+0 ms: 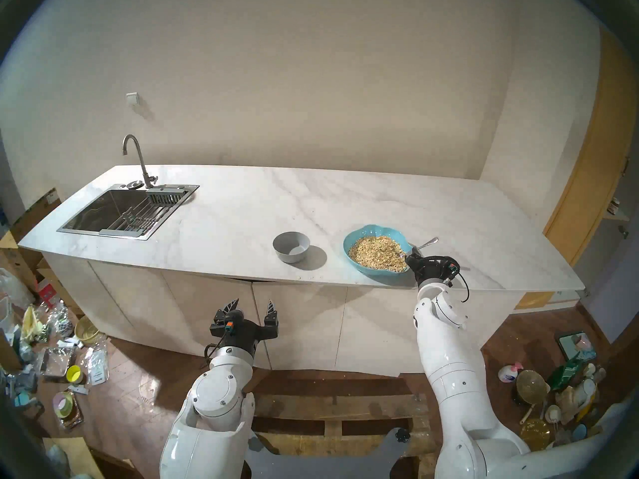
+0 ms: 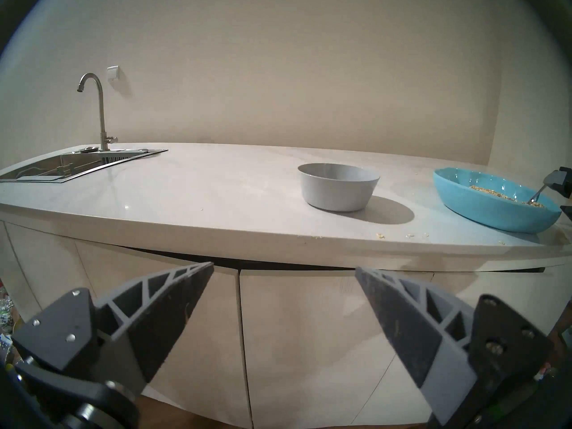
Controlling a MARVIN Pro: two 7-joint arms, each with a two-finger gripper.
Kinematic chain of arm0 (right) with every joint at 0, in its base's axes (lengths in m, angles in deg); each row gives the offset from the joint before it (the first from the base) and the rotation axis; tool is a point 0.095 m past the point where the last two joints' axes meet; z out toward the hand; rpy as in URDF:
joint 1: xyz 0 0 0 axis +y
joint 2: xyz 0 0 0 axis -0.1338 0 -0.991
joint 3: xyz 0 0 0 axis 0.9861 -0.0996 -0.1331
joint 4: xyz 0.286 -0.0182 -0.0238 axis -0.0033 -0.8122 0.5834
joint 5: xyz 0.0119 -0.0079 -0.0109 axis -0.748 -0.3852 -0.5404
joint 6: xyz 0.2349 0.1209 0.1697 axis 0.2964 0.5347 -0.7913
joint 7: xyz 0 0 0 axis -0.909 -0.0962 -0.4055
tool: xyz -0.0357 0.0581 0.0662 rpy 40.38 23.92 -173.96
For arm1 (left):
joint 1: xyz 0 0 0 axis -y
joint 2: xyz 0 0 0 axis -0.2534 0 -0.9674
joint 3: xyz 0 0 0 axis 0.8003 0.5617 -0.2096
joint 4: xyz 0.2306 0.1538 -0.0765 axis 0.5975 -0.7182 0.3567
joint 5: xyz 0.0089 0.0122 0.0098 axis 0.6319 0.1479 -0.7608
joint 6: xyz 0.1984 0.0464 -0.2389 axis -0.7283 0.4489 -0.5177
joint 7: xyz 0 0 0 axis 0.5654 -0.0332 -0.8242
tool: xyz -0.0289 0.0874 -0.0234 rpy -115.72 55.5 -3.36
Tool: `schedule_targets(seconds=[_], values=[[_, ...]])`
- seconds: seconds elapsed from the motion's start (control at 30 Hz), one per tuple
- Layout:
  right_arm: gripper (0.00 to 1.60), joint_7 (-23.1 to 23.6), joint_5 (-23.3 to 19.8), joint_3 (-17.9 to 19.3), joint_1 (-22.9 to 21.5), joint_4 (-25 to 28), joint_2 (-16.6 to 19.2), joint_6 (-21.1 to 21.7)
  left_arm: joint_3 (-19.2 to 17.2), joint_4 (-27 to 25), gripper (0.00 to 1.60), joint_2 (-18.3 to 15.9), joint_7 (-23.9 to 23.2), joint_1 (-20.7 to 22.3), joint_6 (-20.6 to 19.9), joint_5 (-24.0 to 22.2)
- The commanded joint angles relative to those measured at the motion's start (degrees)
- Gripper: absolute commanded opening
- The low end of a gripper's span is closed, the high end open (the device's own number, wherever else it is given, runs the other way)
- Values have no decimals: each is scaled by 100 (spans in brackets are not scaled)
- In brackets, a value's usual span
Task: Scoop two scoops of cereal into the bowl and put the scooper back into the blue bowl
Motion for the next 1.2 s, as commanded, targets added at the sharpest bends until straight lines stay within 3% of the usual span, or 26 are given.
schedule_targets(seconds=[0.0,0.63,1.17], values=[[160,70,14,-12,-306,96,84,-106,16,-140,160,-1,-20,28,34,-6],[160,138,-133,97,-583,-170,256,-167,16,-147,160,-3,-22,25,32,-8],[160,254,-425,198,-672,-306,156,-53,16,-147,160,-3,-22,24,31,-8]])
